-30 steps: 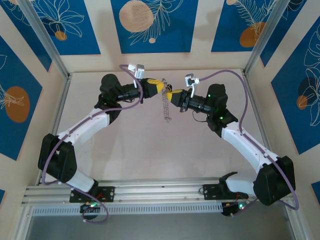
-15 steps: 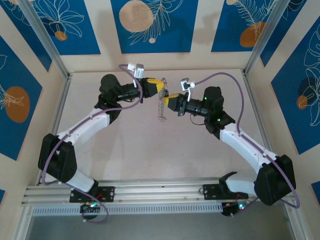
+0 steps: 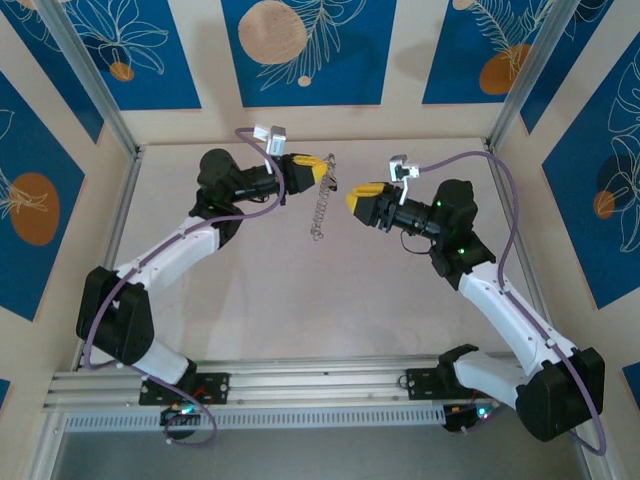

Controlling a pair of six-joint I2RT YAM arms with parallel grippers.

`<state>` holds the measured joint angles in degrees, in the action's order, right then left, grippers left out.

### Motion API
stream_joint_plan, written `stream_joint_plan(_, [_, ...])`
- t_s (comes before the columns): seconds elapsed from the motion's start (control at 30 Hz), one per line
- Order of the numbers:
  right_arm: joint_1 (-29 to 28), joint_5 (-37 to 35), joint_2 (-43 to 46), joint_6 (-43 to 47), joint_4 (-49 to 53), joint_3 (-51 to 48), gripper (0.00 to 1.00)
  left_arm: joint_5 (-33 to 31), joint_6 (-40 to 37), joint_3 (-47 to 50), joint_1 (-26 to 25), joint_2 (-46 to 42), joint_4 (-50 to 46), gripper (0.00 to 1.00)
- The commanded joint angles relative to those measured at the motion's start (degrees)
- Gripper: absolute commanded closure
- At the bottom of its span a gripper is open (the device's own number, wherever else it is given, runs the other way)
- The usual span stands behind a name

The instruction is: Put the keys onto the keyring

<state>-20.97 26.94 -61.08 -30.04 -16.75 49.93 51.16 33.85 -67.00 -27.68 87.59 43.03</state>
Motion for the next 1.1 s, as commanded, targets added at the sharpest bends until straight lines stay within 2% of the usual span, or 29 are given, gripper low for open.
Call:
stream_joint_plan(0.0, [0.1, -1.0, -1.0, -3.4, -4.3, 2.7, 0.57, 1.0, 1.3, -0.9, -0.4, 0.3, 4.8, 1.0])
stream_joint_plan(0.5, [0.0, -0.5, -10.9, -13.4, -22.3, 6.6, 0.57, 0.8, 7.8, -0.4, -0.4, 2.0, 11.1, 1.0])
stream_joint_plan(0.8, [-0.1, 2.4, -14.4, -16.0, -27.3, 8.1, 0.58, 0.9, 10.9, -0.6, -0.4, 3.3, 14.3, 1.0])
stream_joint_plan(1.07, [-0.5, 5.0, -16.2, -16.8, -28.7, 8.8, 0.64, 0.8, 12.2, -0.7, -0.4, 4.0, 15.8, 1.0])
